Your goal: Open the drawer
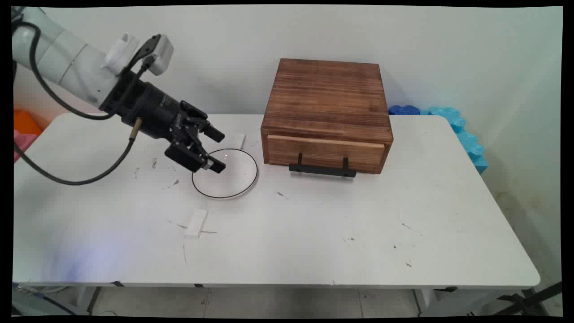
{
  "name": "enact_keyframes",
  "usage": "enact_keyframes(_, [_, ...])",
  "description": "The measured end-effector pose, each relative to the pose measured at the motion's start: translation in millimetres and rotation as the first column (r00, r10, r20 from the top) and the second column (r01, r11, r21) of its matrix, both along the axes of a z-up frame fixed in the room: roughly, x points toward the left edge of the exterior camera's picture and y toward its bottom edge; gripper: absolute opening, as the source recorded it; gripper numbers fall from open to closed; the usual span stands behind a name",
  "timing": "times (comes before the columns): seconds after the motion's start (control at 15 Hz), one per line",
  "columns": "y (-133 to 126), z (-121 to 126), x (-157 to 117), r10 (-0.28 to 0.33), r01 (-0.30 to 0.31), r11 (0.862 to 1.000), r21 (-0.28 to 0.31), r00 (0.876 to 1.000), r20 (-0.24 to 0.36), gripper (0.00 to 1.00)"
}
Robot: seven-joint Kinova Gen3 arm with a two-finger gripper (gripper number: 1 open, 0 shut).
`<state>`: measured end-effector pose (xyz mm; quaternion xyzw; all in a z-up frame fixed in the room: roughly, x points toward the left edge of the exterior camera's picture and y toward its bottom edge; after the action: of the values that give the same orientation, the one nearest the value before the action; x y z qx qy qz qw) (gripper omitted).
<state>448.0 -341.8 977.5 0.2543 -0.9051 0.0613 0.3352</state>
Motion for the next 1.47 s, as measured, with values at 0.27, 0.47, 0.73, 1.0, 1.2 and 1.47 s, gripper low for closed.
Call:
enact_keyframes(0.27, [-12.2,3.6,-13.9,0.001,0.000,1.000,-0.015,0.999,0.037,1.00])
enact_keyframes(0.47, [-23.7,7.3,-30.9,0.004,-0.002,1.000,-0.027,0.998,0.066,1.00])
enact_keyframes(0.73, [-41.2,10.5,-63.2,-0.003,0.008,0.999,-0.043,0.995,0.103,1.00])
enact_keyframes(1.0, [-58.6,8.6,-95.0,-0.030,0.040,0.997,-0.068,0.989,0.142,1.00])
enact_keyframes(1.2, [-73.8,1.6,-121.9,-0.063,0.080,0.993,-0.086,0.981,0.183,1.00])
enact_keyframes(1.47, [-89.8,-12.9,-149.9,-0.105,0.131,0.986,-0.100,0.967,0.231,1.00])
